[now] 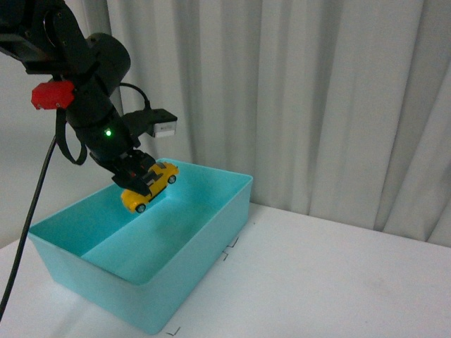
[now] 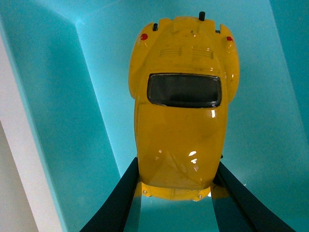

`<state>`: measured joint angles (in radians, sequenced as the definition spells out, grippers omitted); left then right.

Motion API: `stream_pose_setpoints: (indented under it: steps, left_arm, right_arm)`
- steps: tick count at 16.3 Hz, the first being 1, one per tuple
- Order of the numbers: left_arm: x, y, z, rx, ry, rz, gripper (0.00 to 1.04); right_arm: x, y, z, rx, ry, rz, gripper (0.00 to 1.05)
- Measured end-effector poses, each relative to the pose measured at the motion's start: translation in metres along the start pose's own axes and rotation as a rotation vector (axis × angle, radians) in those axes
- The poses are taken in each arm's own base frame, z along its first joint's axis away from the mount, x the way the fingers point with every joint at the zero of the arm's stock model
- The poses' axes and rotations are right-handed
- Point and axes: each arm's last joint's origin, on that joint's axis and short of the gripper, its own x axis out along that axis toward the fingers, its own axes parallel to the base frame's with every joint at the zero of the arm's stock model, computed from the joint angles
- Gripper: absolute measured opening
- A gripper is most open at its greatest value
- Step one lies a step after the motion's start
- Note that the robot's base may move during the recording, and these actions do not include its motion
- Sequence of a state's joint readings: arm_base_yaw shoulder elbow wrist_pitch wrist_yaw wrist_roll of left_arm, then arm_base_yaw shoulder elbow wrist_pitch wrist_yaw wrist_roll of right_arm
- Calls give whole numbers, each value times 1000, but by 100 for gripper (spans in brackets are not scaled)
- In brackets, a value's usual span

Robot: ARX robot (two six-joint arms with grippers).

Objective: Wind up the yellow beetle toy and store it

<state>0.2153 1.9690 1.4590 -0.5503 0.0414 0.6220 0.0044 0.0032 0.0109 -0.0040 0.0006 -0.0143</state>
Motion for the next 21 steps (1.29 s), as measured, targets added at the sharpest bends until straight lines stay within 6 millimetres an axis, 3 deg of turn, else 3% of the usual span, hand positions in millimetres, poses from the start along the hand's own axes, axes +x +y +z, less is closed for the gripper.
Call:
stream_pose_setpoints:
  steps: [4, 7, 14, 16, 20, 21]
  left_arm:
    - [18, -19, 4, -59, -5, 40, 35]
    - [45, -34, 5, -56, 44, 101, 35]
    - [78, -43, 1, -60, 109, 148, 35]
    - [81, -49, 1, -51, 118, 129, 50]
    - [79, -50, 4, -89, 98, 70, 96]
    - [75, -48, 4, -101, 79, 56, 100]
  right_arm:
    - [0, 0, 0, 0, 0, 0, 98]
    - [0, 0, 0, 0, 0, 0, 98]
    - [0, 0, 0, 0, 0, 0, 98]
    - [0, 0, 0, 0, 0, 0, 98]
    - [0, 0, 0, 0, 0, 0, 98]
    - [0, 0, 0, 0, 0, 0, 98]
